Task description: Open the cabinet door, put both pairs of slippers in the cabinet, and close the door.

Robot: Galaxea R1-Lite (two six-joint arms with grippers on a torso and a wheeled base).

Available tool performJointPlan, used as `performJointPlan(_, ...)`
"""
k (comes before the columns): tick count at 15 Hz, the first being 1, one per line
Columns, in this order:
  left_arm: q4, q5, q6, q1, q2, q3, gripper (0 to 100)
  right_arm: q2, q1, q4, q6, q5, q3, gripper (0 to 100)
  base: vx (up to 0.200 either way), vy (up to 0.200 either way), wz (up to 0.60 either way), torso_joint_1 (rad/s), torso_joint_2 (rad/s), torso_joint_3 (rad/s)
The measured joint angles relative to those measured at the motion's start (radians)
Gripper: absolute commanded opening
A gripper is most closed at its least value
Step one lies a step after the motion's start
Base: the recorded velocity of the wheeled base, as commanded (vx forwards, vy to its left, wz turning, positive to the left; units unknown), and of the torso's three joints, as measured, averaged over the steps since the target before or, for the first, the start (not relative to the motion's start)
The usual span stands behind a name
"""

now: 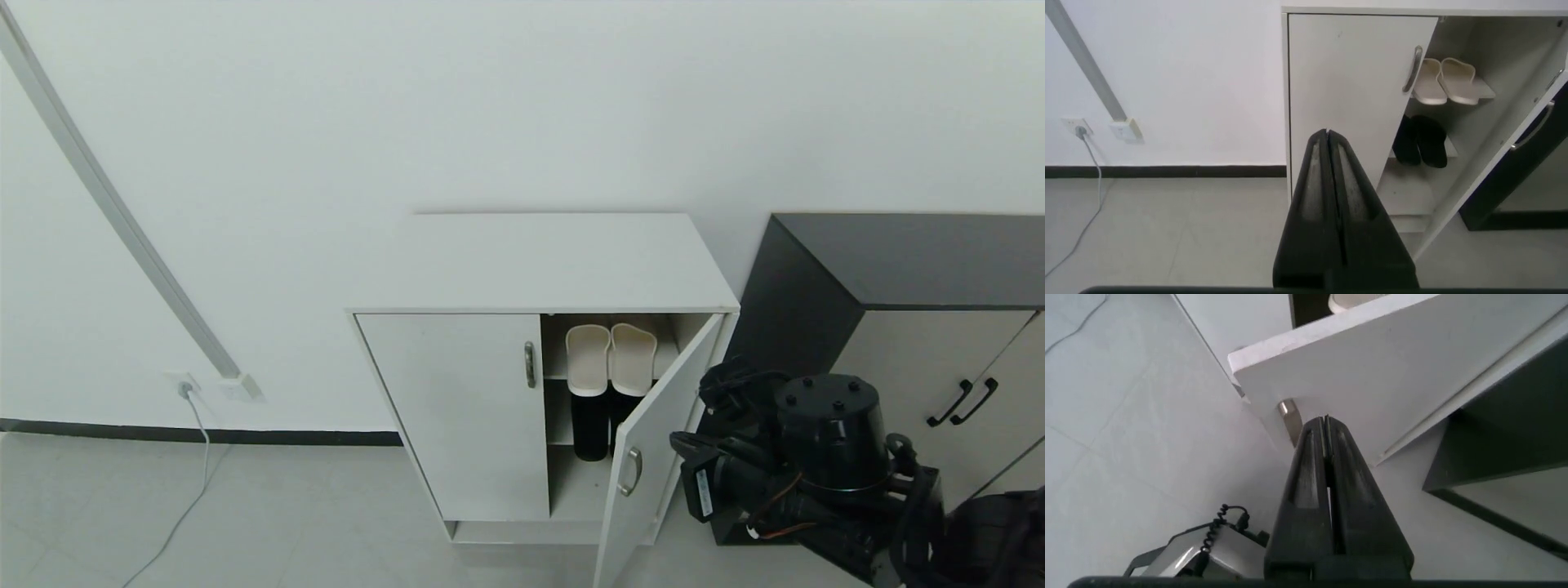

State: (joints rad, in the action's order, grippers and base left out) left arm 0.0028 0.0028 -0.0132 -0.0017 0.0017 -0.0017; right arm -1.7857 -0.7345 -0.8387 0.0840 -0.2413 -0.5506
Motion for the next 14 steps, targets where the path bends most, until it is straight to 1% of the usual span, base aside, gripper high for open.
performJointPlan(3, 0.0, 0.0, 0.0, 0.0, 0.0, 0.0, 0, -0.063, 0.006, -0.039, -0.001, -0.001, -0.041, 0, 0.0, 0.0, 0.0, 0.0, 0.0, 0.0)
performJointPlan(14, 0.0, 0.0, 0.0, 0.0, 0.0, 0.0, 0, -0.245, 0.057, -0.038, -0.004, 0.002, -0.267, 0, 0.0, 0.0, 0.0, 0.0, 0.0, 0.0)
